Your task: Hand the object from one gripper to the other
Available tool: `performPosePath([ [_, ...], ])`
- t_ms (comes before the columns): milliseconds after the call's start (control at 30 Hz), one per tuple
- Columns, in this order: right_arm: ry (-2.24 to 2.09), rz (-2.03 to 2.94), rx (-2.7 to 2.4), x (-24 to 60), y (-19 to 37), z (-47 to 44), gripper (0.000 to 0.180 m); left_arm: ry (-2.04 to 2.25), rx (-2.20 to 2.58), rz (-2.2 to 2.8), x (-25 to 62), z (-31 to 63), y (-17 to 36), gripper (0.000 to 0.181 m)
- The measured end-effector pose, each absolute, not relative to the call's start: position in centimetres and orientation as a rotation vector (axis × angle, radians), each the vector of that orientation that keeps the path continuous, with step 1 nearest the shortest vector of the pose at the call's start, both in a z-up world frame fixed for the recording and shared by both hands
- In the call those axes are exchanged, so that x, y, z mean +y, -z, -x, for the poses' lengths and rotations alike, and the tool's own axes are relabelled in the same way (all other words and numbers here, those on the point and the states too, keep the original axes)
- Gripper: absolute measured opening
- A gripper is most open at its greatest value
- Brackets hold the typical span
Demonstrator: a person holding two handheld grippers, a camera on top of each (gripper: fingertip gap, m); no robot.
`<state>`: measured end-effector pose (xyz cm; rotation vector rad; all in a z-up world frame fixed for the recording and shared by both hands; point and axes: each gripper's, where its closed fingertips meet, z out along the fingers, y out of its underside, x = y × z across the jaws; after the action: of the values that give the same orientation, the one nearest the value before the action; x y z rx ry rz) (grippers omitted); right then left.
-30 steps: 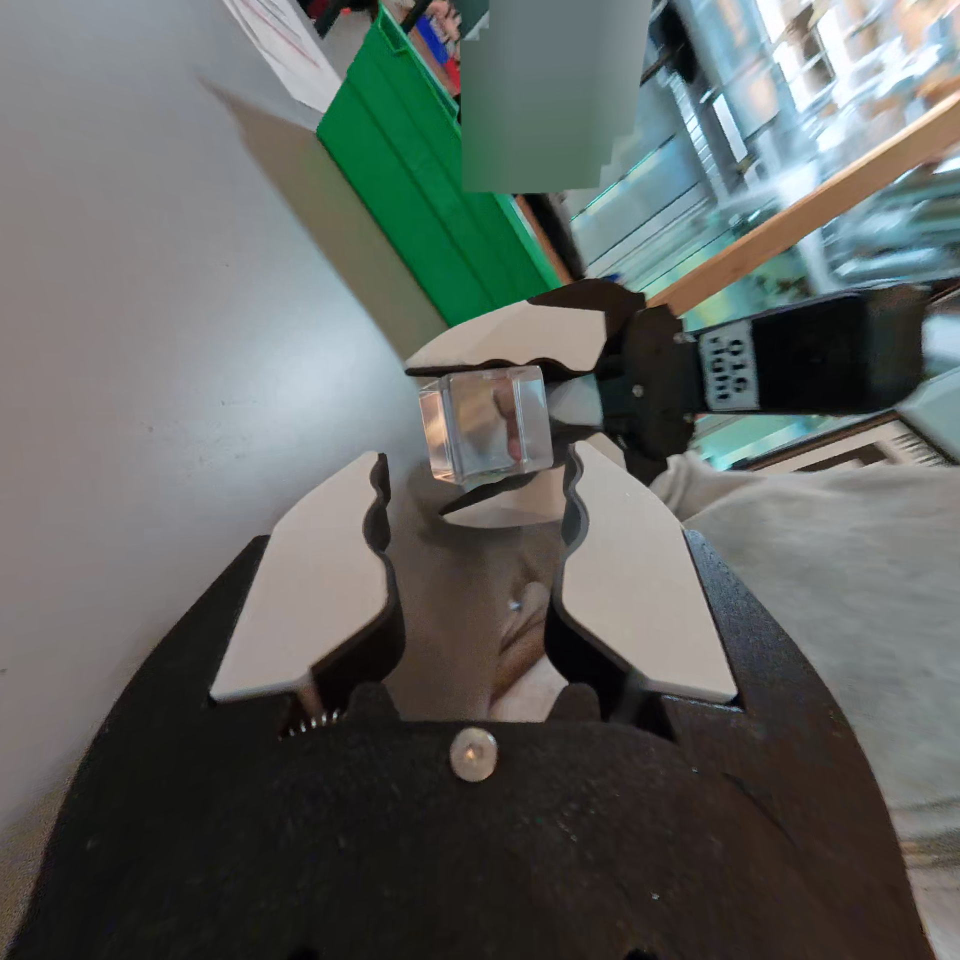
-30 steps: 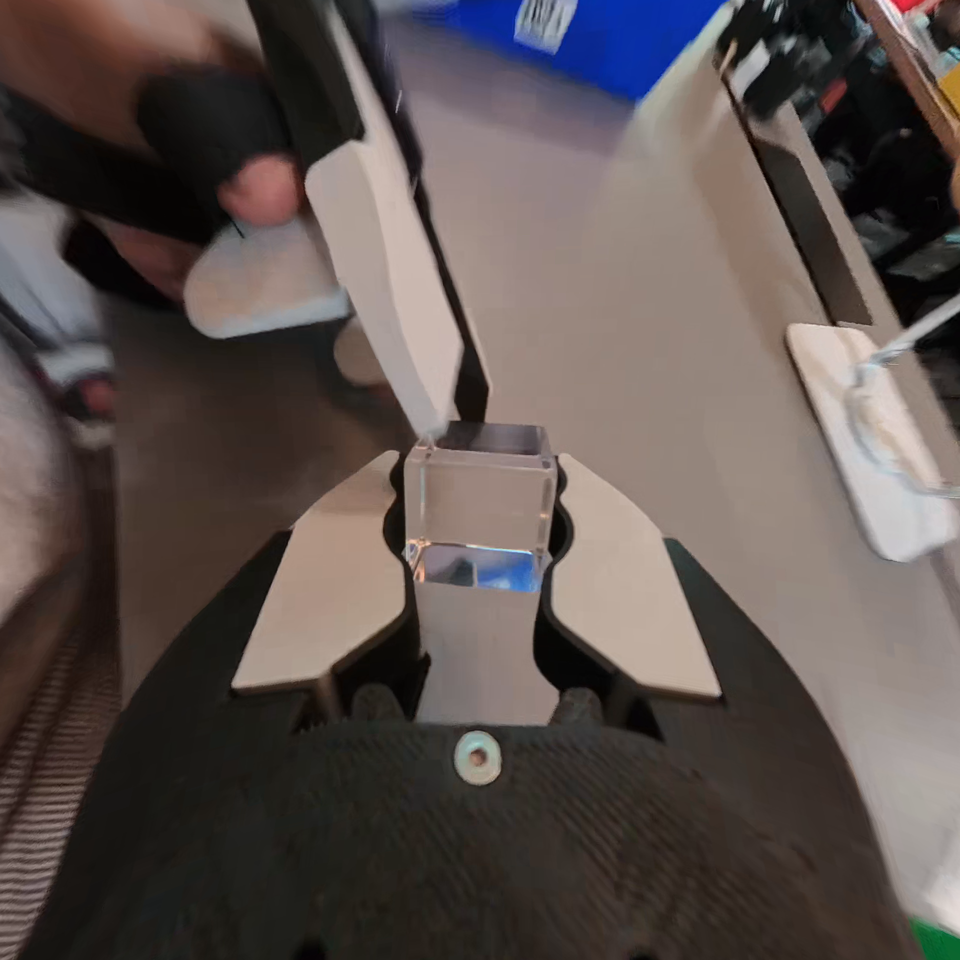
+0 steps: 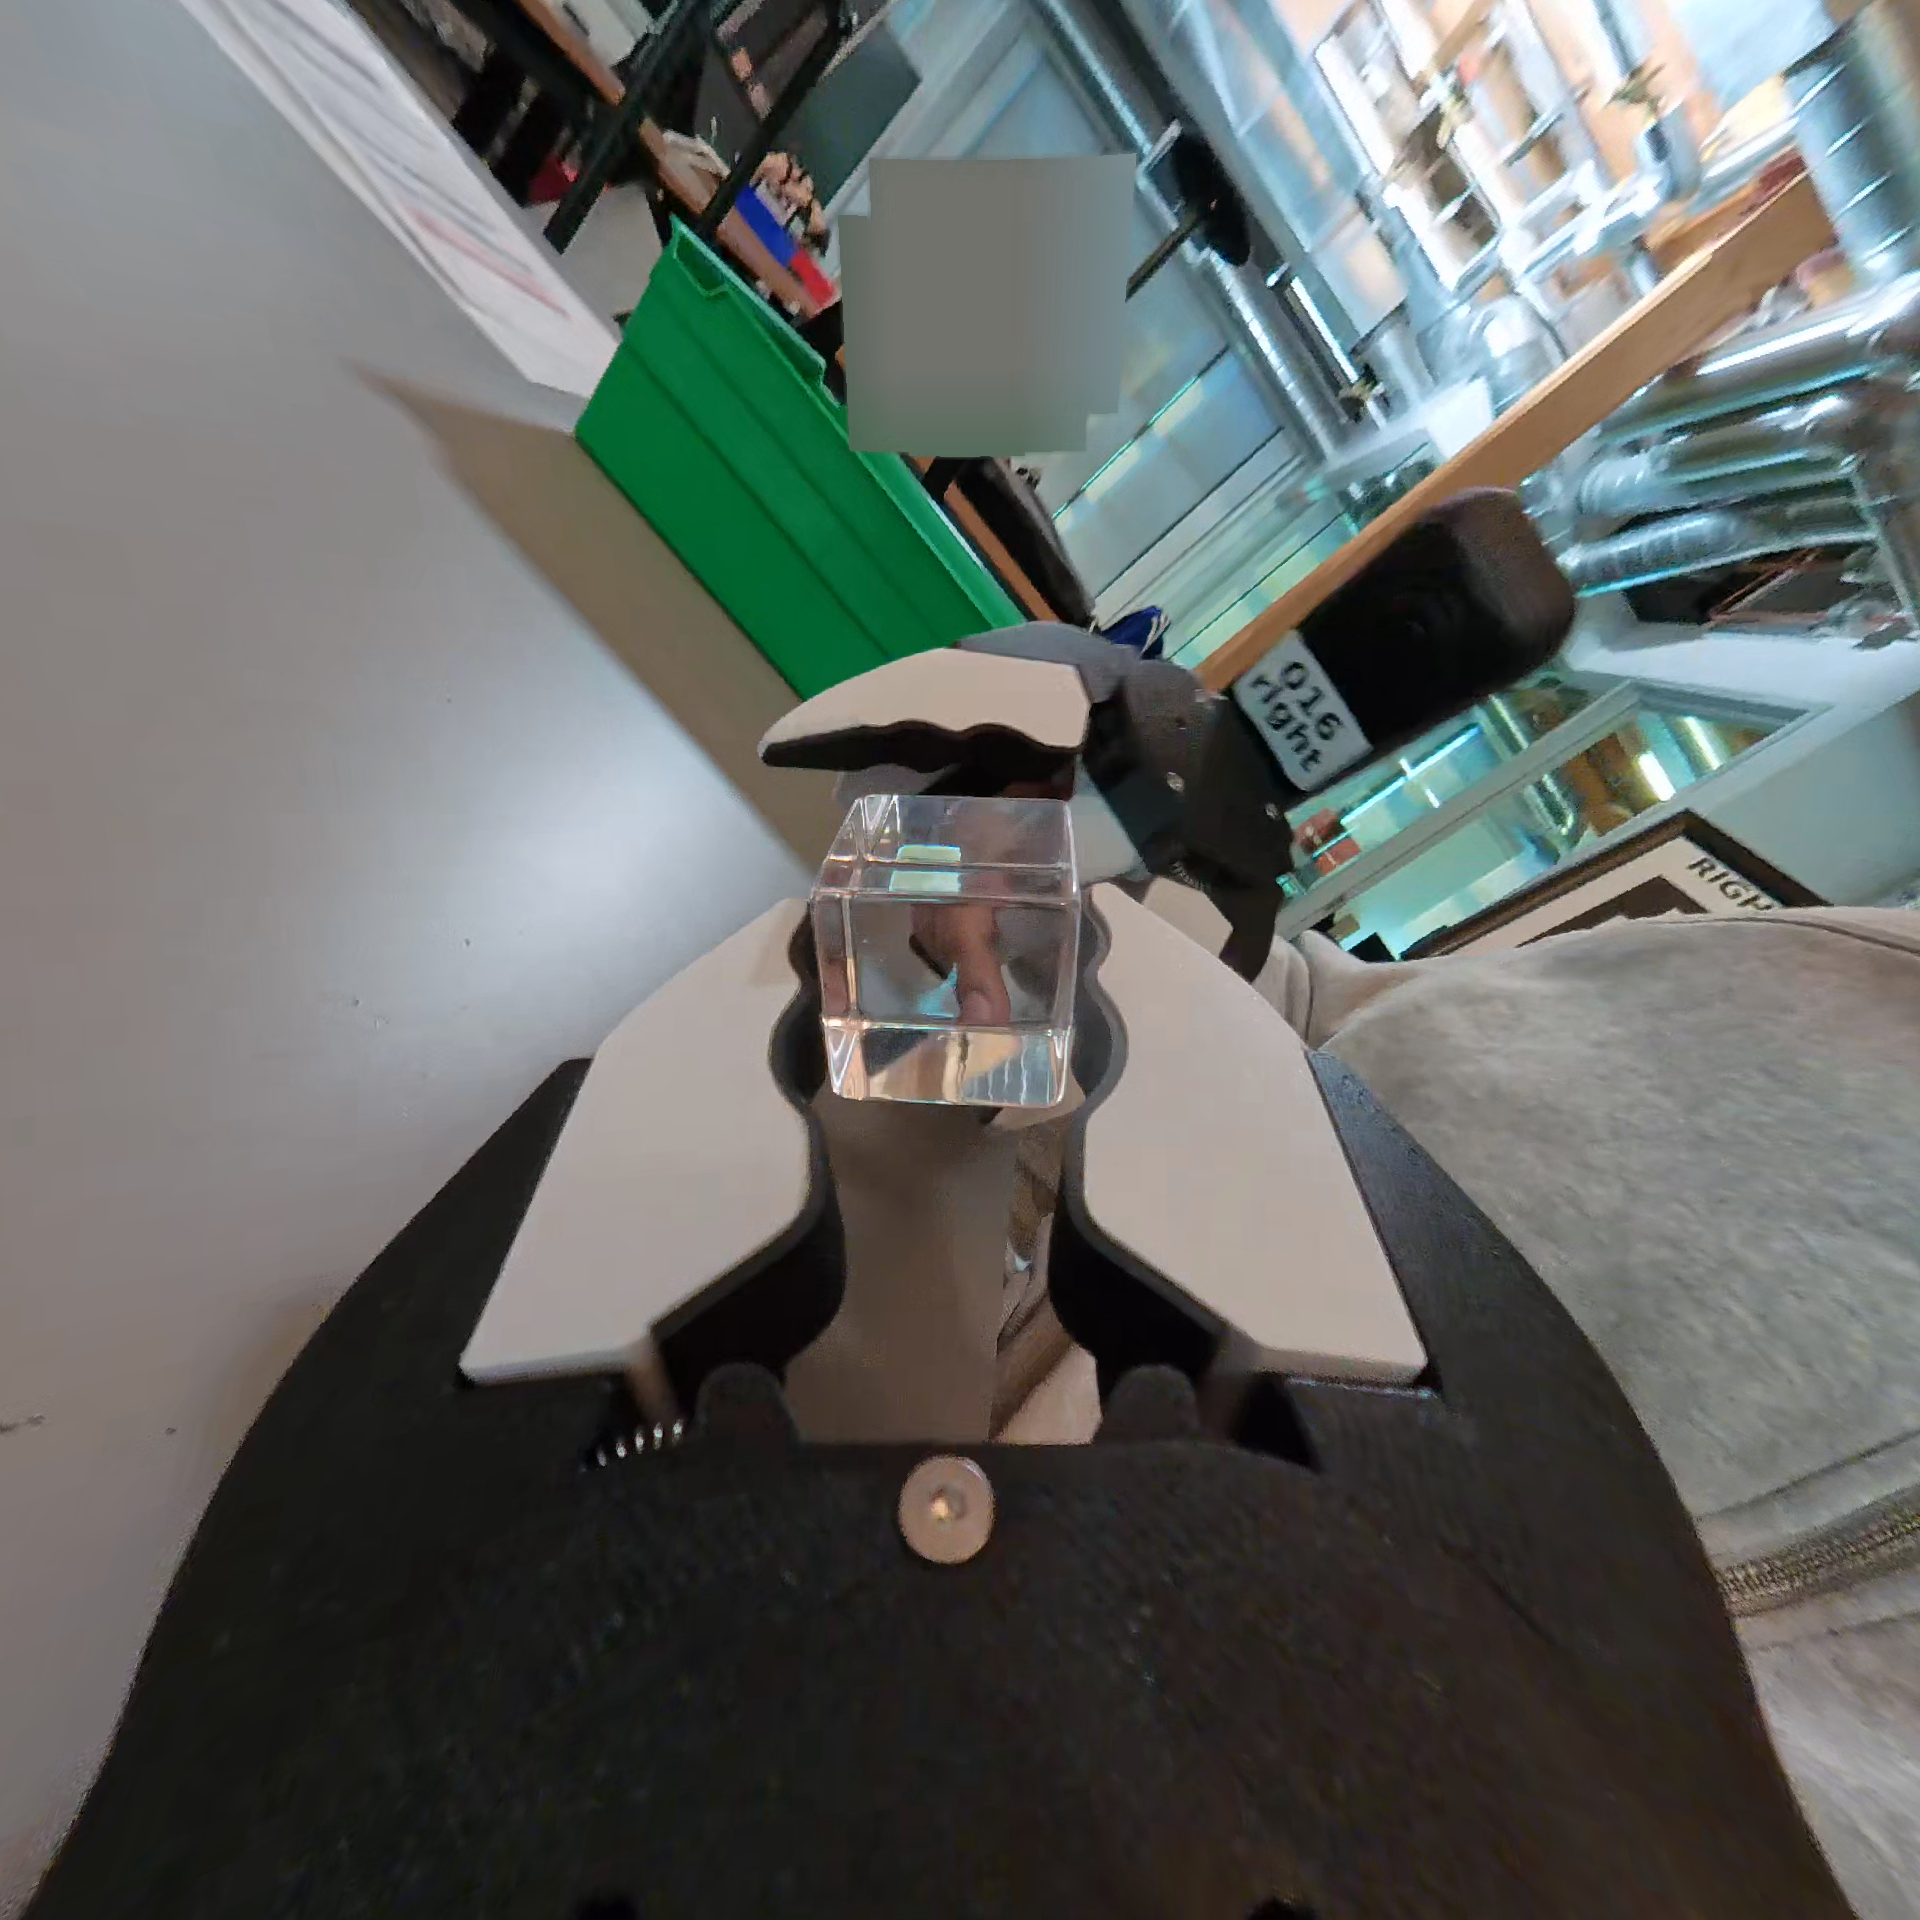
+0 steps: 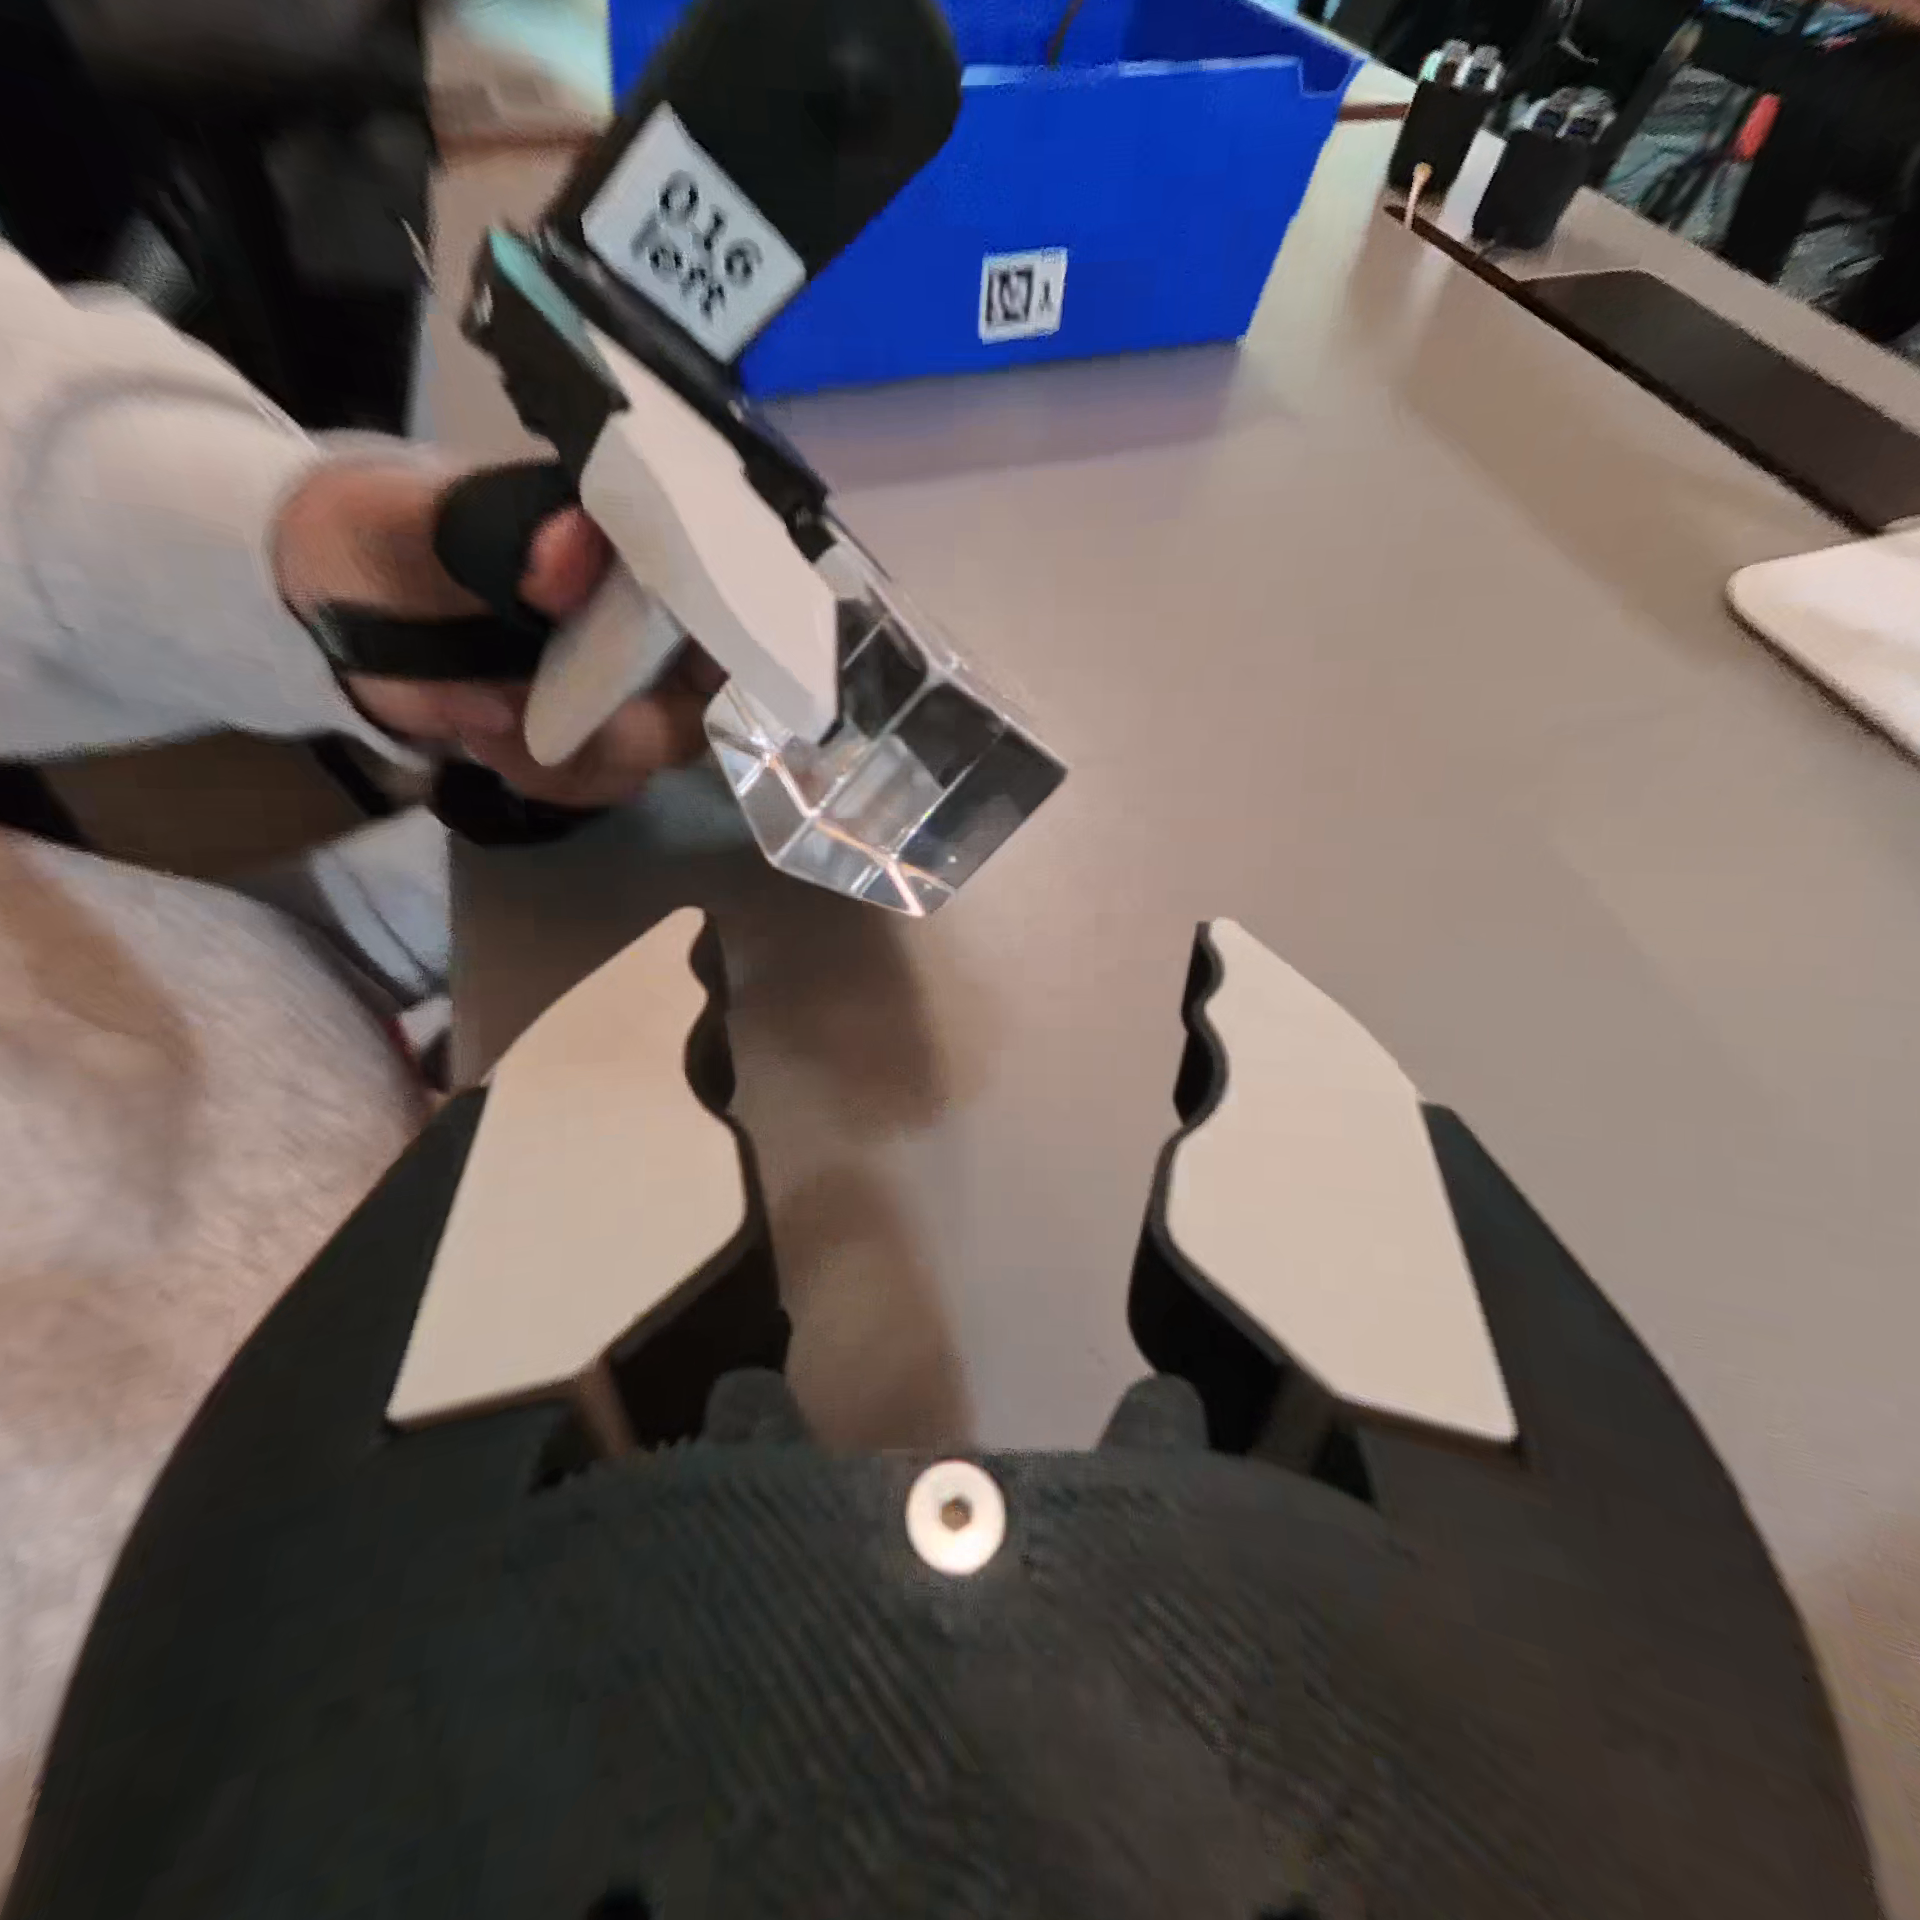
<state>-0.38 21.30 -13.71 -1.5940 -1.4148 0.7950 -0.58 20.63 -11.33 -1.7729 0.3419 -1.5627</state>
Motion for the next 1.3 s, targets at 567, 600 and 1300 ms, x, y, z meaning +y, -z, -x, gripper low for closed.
performPosePath([
  [567, -1.594, 1.693, -0.963, 21.6, 10.4, 0.0, 0.068, 1.392, 0.443, 1.585, 20.9, 1.8, 8.9, 0.045],
  [600, -1.616, 1.691, -0.958, 21.5, 10.2, 0.0, 0.067, 1.331, 0.489, 1.580, 20.8, 1.8, 8.9, 0.045],
  [1300, -2.369, 1.743, -0.890, 14.5, 8.0, 1.8, 0.058, 0.298, 1.194, 1.162, 16.3, -2.1, 8.7, 0.046],
])
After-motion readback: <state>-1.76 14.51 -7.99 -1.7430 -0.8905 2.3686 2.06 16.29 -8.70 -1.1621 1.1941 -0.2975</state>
